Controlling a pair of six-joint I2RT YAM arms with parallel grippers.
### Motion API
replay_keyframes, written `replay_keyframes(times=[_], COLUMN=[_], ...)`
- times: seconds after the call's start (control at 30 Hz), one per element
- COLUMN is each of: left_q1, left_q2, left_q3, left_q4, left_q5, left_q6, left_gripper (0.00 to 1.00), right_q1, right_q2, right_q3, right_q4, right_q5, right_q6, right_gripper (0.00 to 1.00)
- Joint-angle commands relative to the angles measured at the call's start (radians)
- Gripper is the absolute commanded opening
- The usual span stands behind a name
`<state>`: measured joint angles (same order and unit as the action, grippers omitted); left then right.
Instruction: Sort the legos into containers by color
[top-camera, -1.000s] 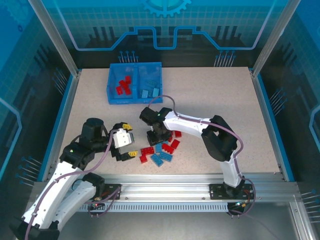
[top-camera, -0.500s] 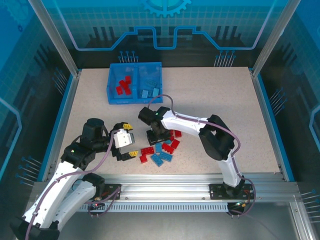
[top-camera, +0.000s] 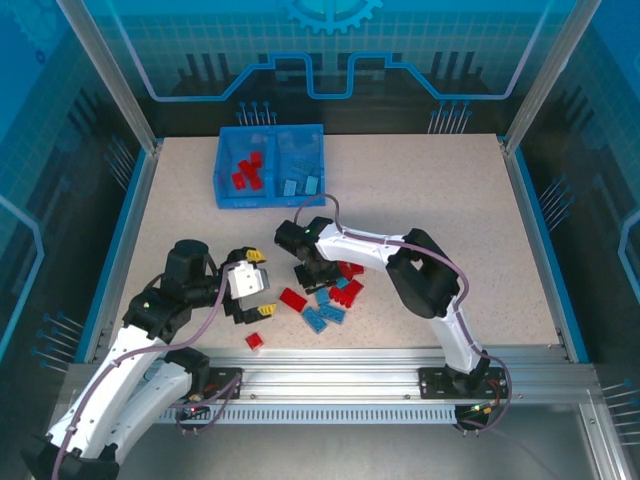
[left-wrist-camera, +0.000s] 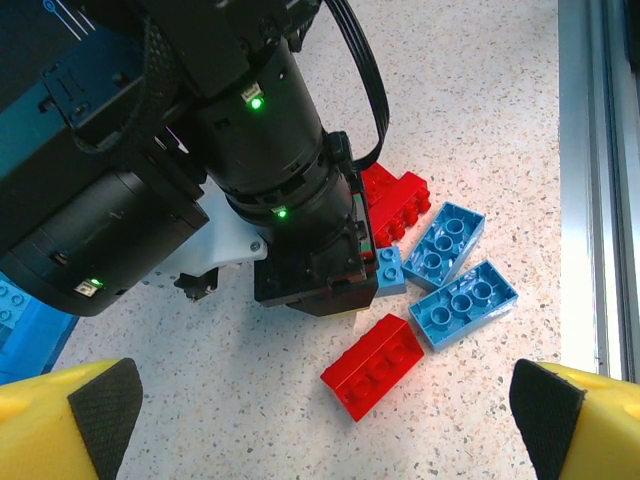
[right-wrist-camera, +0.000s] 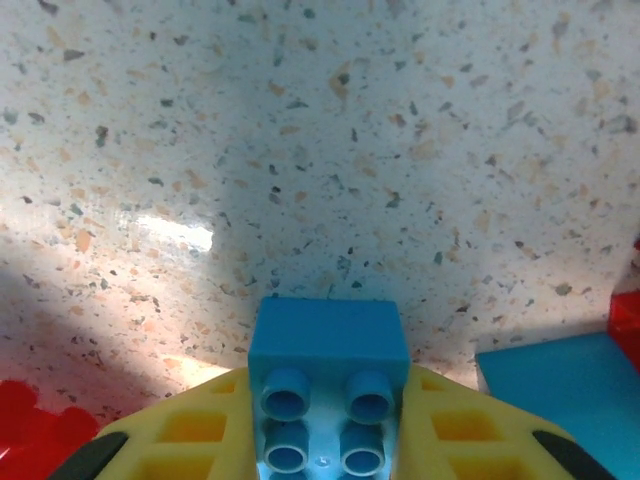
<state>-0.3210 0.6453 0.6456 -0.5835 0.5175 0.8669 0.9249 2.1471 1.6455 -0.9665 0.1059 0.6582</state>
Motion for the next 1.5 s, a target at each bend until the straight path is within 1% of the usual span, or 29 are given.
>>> replay_keyframes(times=[0.0, 0.13, 0.23, 0.33, 0.43, 0.57, 0.63, 0.7, 0.83, 0.9, 0.93, 0.97, 1.0, 1.07, 1.1, 1.17, 1.23, 1.3, 1.37, 1.47], left_q1=[-0.003, -0.002, -0.003, -0.002, -0.003, 0.006, 0.019, 0.035, 0.072, 0.081, 0.084, 0.085, 0.086, 0.088, 0.088, 0.087, 0.086, 0.077, 0.039, -0.026], left_q2=[-0.024, -0.050, -0.067, -0.067, -0.047, 0.010, 0.037, 0.063, 0.116, 0.148, 0.166, 0.186, 0.212, 0.256, 0.274, 0.329, 0.387, 0.433, 0.436, 0.414], left_q3=[-0.025, -0.050, -0.058, -0.052, -0.022, 0.046, 0.080, 0.109, 0.150, 0.160, 0.171, 0.192, 0.214, 0.244, 0.252, 0.277, 0.313, 0.323, 0.304, 0.260], left_q4=[0.044, 0.103, 0.177, 0.239, 0.259, 0.238, 0.223, 0.212, 0.176, 0.154, 0.125, 0.069, 0.002, -0.108, -0.155, -0.257, -0.372, -0.462, -0.509, -0.568], left_q5=[0.014, 0.001, -0.035, -0.118, -0.203, -0.349, -0.394, -0.427, -0.437, -0.486, -0.511, -0.564, -0.614, -0.667, -0.684, -0.697, -0.674, -0.621, -0.585, -0.526], left_q6=[0.006, -0.037, -0.127, -0.244, -0.376, -0.587, -0.683, -0.810, -1.002, -1.113, -1.171, -1.257, -1.339, -1.471, -1.530, -1.640, -1.735, -1.811, -1.879, -1.986], left_gripper=[0.99, 0.99, 0.99, 0.99, 0.99, 0.99, 0.99, 0.99, 0.99, 0.99, 0.99, 0.99, 0.99, 0.98, 0.99, 0.97, 0.95, 0.92, 0.88, 0.86], right_q1=[0.000, -0.037, -0.066, -0.109, -0.155, -0.208, -0.232, -0.250, -0.261, -0.264, -0.266, -0.272, -0.278, -0.282, -0.280, -0.282, -0.282, -0.282, -0.284, -0.285], right_q2=[-0.040, -0.140, -0.193, -0.194, -0.142, -0.012, 0.078, 0.196, 0.440, 0.526, 0.544, 0.550, 0.536, 0.486, 0.452, 0.394, 0.336, 0.271, 0.198, 0.063], right_q3=[-0.006, 0.001, 0.031, 0.096, 0.217, 0.395, 0.514, 0.680, 1.054, 1.169, 1.197, 1.220, 1.221, 1.181, 1.157, 1.125, 1.106, 1.083, 1.037, 0.896], right_q4=[0.044, 0.109, 0.160, 0.204, 0.219, 0.265, 0.265, 0.242, 0.168, 0.189, 0.202, 0.206, 0.217, 0.250, 0.264, 0.261, 0.231, 0.180, 0.136, 0.114], right_q5=[0.010, 0.013, 0.061, 0.111, 0.172, 0.231, 0.250, 0.260, 0.276, 0.297, 0.297, 0.279, 0.251, 0.226, 0.214, 0.192, 0.166, 0.119, 0.048, -0.030], right_q6=[0.000, -0.051, -0.117, -0.183, -0.247, -0.314, -0.323, -0.341, -0.390, -0.417, -0.416, -0.401, -0.388, -0.376, -0.377, -0.378, -0.382, -0.389, -0.416, -0.470], right_gripper=[0.24, 0.23, 0.24, 0.24, 0.24, 0.25, 0.25, 0.25, 0.26, 0.29, 0.33, 0.38, 0.44, 0.58, 0.60, 0.62, 0.62, 0.64, 0.67, 0.72])
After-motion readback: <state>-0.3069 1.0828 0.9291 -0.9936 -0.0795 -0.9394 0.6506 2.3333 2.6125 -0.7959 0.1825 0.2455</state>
